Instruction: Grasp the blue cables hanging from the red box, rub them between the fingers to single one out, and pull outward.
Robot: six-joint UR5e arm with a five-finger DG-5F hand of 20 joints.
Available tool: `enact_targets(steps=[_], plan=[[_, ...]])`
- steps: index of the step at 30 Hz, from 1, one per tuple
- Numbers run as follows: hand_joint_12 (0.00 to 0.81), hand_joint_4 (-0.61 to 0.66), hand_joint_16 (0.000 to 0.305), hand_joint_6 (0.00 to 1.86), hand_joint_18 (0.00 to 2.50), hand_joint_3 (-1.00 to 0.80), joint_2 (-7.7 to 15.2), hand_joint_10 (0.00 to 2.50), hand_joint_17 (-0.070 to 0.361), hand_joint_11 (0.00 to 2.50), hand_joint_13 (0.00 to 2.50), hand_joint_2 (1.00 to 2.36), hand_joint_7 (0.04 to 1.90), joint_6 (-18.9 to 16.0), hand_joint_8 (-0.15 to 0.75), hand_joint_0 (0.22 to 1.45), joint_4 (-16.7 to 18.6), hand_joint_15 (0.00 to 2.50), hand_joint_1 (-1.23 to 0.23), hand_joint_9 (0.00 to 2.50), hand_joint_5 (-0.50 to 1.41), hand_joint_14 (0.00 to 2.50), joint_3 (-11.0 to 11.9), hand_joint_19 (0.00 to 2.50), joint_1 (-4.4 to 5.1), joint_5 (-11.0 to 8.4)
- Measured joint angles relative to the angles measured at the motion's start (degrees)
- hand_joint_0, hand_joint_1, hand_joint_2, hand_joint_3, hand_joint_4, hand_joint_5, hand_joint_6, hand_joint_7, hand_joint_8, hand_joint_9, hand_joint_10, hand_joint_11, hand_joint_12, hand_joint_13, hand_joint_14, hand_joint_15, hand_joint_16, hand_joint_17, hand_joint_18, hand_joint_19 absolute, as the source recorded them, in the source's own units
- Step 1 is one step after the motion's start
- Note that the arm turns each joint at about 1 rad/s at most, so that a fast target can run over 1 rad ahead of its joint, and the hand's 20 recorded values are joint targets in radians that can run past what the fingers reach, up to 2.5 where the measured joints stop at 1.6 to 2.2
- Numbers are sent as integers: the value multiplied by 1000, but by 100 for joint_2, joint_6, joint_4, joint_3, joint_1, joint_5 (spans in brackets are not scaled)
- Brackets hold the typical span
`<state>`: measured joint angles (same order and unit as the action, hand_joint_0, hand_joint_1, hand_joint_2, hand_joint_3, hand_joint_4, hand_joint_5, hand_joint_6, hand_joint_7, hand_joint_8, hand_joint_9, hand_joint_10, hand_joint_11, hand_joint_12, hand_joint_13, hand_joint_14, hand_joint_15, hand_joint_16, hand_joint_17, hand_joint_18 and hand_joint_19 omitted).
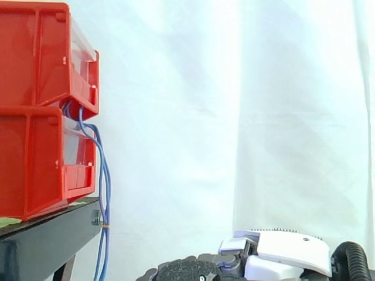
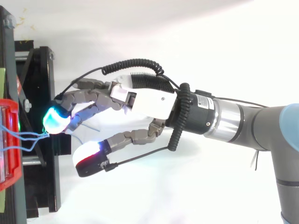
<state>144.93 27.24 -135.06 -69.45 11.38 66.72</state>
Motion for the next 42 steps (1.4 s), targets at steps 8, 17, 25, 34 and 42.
enact_targets(steps=[8, 17, 25, 34, 42], plan=[[333, 308, 40, 503, 154, -463, -3, 13, 91, 372, 392, 1002, 818, 99, 265, 561, -65, 202, -643, 833, -131, 7, 48, 121, -74, -82], [333, 307, 40, 503, 169, -463, 250, 11, 91, 370, 405, 1002, 818, 70, 264, 560, 427, 215, -643, 837, -131, 8, 274, 138, -176, 20], [335, 312, 40, 503, 178, -463, 374, 11, 91, 373, 416, 1002, 819, -8, 266, 560, 816, 215, -642, 846, -131, 8, 367, 149, -143, 404], [334, 309, 41, 503, 195, -464, 380, 11, 92, 376, 430, 1003, 814, -454, 266, 561, 885, 221, -641, 854, -130, 8, 412, 169, -96, 627], [334, 325, 41, 503, 226, -459, 379, 11, 93, 376, 445, 1003, 845, -674, 267, 562, 891, 225, -641, 870, -119, 9, 415, 178, -92, 667]])
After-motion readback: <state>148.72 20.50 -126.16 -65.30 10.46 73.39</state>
